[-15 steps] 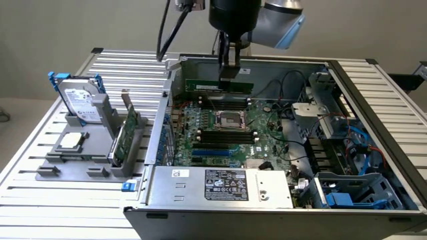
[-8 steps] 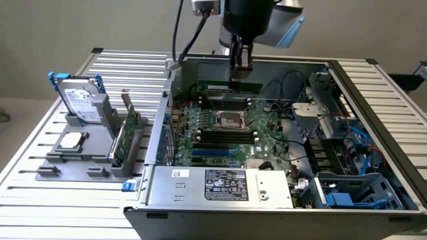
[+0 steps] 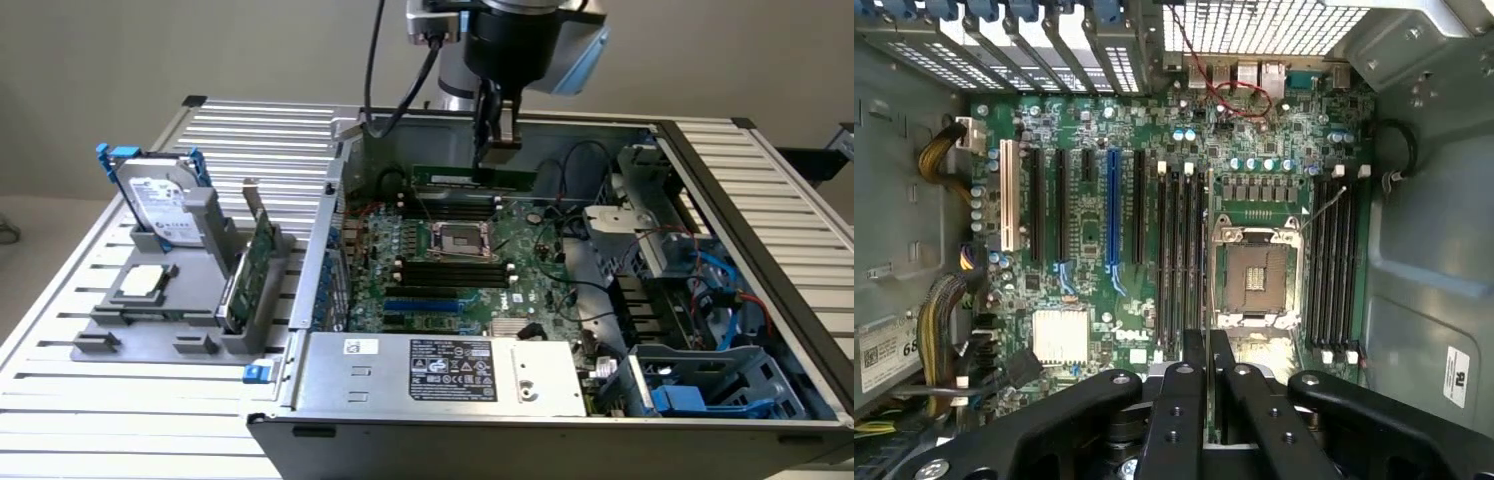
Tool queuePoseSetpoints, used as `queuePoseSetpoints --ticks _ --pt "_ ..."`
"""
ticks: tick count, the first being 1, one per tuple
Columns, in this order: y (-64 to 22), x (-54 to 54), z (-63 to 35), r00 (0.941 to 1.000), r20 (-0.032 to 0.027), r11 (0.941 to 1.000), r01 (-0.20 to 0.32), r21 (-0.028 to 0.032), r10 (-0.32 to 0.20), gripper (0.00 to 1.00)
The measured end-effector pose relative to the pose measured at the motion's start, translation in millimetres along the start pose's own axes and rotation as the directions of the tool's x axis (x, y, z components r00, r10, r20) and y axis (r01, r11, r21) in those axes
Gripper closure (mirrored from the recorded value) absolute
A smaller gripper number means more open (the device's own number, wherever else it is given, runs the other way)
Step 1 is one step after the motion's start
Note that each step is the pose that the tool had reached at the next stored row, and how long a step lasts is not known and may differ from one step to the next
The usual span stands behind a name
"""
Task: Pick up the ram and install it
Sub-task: 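Pick up the ram and move it above insertion slot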
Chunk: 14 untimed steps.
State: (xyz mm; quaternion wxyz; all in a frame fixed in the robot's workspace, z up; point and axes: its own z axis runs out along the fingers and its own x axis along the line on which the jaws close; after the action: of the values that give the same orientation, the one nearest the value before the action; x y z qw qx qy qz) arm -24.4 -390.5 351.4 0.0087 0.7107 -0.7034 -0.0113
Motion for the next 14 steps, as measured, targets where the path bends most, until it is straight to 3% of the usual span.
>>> queuePoseSetpoints --ticks 5,14 --pt "3.4 0.0 8.1 1.0000 -0.0001 1.0000 0.000 0.0028 0.000 0.86" --pt "3.5 0.0 8.2 1.0000 -0.0074 1.0000 0.000 0.0012 0.000 0.86"
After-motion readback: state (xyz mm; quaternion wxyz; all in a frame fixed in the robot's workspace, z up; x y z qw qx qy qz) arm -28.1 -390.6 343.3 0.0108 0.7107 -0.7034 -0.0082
